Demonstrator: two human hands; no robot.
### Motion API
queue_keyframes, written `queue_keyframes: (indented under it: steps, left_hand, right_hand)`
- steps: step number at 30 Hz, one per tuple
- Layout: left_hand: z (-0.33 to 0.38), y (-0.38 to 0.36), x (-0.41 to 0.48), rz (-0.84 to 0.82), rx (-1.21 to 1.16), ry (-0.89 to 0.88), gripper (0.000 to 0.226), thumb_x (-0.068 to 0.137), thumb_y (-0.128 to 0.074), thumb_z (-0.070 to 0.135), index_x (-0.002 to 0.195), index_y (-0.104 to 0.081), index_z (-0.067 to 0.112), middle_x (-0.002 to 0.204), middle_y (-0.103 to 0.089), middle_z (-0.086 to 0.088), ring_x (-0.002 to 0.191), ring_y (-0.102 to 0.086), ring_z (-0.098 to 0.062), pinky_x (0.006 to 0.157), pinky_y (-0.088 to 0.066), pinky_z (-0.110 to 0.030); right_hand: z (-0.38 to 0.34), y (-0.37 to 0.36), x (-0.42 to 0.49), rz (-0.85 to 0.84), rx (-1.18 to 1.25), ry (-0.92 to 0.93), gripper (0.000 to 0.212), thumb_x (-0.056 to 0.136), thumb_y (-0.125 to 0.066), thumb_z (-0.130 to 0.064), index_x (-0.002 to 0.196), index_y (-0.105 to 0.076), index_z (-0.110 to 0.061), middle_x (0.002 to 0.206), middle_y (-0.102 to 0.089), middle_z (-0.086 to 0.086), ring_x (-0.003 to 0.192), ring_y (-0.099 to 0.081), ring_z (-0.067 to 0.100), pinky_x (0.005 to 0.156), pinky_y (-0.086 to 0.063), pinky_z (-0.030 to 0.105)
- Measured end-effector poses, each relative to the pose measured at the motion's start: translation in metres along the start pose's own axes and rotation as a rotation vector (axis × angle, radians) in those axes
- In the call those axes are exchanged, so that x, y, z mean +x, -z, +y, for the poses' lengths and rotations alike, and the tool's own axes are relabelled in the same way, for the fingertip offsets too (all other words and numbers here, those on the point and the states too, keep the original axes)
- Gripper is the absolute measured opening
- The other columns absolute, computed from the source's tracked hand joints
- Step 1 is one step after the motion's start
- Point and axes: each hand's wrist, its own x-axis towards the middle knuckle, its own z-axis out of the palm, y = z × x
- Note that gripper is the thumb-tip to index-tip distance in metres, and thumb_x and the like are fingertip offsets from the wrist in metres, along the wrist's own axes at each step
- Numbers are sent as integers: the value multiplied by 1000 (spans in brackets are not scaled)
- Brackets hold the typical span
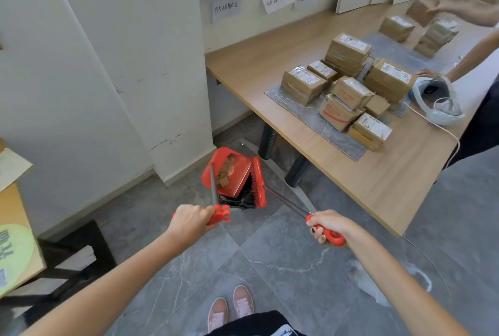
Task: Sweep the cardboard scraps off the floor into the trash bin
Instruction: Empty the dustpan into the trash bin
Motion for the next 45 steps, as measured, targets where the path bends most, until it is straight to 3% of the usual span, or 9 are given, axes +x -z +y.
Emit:
queue_keyframes:
  steps: [6, 9, 12, 14, 23, 26, 29, 34, 45]
  left_hand:
    - [34, -18, -23, -175, 9, 6, 49, 39, -86, 59, 44, -56, 20, 38, -55, -2, 32, -56, -19, 31, -34, -17]
    - [47, -19, -34, -404, -87, 57, 46, 77, -59, 63, 69, -55, 18, 78, -70, -2, 76, -70, -24, 59, -45, -28]
    - [47, -21, -39, -695, -267, 131, 61, 74, -46, 80, 60, -49, 21, 66, -60, 8, 72, -65, -16, 68, -52, -31]
    - [45, -21, -39, -776, -335, 136, 60, 75, -43, 82, 57, -49, 24, 61, -57, 11, 68, -61, -13, 72, -53, -31]
    - [44, -15, -39, -581, -58, 18, 60, 84, -40, 73, 58, -31, 20, 55, -35, 5, 61, -48, -22, 60, -39, -31]
    - [45, -14, -44, -551, -15, -25, 61, 85, -39, 73, 62, -39, 17, 54, -34, 5, 64, -49, -22, 61, -39, -32]
    - [45, -12, -45, -552, 20, -60, 60, 85, -39, 73, 75, -50, 15, 62, -49, 2, 68, -59, -25, 63, -41, -33]
    - [48, -8, -42, -528, 79, -143, 57, 88, -39, 69, 77, -49, 14, 89, -70, -8, 85, -69, -29, 63, -40, -32]
    - [44, 6, -38, -461, 123, -187, 58, 90, -35, 68, 78, -47, 13, 89, -70, -9, 84, -69, -30, 61, -38, -33]
  right_hand:
    - [18, 8, 1, 6, 16, -7, 16, 92, -46, 3, 80, -45, -7, 60, -43, 7, 28, -40, 6, 32, -34, 12]
    - [26, 10, 0, 8, 7, 1, 13, 92, -46, 4, 84, -47, -7, 60, -43, 7, 29, -40, 5, 33, -34, 13]
    - [33, 11, 1, -11, 58, -4, 12, 92, -47, 4, 87, -48, -7, 60, -43, 7, 30, -40, 6, 32, -34, 13]
    - [37, 8, 1, -22, 110, -3, 14, 92, -46, 5, 89, -46, -8, 59, -42, 7, 28, -38, 6, 30, -32, 12]
    - [42, -28, -2, 1, 241, 32, 25, 93, -41, 9, 73, -43, -7, 59, -38, 8, 23, -36, 5, 30, -29, 10]
    - [46, -40, 2, 18, 251, 41, 27, 92, -40, 10, 71, -41, -6, 59, -37, 9, 23, -37, 5, 30, -29, 10]
    - [45, -51, 6, 19, 306, 44, 29, 92, -39, 11, 69, -40, -6, 59, -37, 9, 23, -36, 6, 31, -29, 9]
    - [39, -69, 2, -14, 360, 57, 29, 93, -38, 10, 68, -39, -5, 59, -36, 8, 23, -35, 7, 30, -28, 11]
    - [29, -65, -9, -23, 398, 58, 28, 94, -40, 7, 69, -39, -6, 58, -35, 6, 24, -35, 6, 29, -29, 13]
